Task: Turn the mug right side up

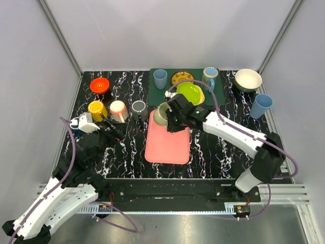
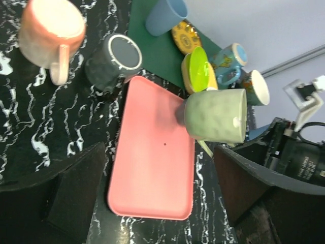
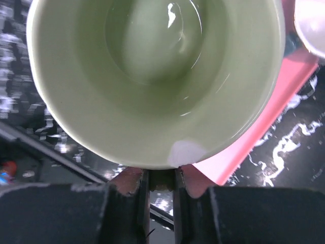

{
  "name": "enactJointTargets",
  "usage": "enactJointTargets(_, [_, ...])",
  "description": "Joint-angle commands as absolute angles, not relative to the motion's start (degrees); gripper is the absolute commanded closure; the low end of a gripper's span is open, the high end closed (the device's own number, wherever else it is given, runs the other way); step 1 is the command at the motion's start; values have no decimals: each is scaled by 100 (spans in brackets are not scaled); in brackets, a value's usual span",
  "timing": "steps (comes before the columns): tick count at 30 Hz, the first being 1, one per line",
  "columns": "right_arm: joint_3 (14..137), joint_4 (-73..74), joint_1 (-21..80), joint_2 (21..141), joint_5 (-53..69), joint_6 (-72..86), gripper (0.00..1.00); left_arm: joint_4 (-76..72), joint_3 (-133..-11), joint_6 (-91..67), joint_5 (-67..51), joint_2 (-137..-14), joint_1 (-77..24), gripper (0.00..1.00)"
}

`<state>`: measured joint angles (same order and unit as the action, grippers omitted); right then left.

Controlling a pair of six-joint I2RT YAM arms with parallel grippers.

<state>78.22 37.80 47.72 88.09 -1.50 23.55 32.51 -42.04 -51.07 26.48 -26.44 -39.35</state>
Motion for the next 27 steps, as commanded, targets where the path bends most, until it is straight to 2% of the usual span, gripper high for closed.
enactJointTargets(1, [8419, 3884, 4851, 9227, -993, 2215, 100, 3612, -4070, -5124, 2901, -2505, -3937, 11])
enactJointTargets(8, [8359, 4086, 5097, 9370, -1063, 2075, 100, 3551, -3894, -5133, 2602, -2540, -3937, 13])
enactJointTargets(18, [7199, 4324, 5115, 9053, -1020, 1969, 100, 3085, -3533, -5124, 2189, -2716, -3929, 14])
enactJointTargets(27, [7058, 4342, 5019, 9413, -1116, 1916, 100, 3032, -3542, -5054, 2030, -2971, -3929, 15])
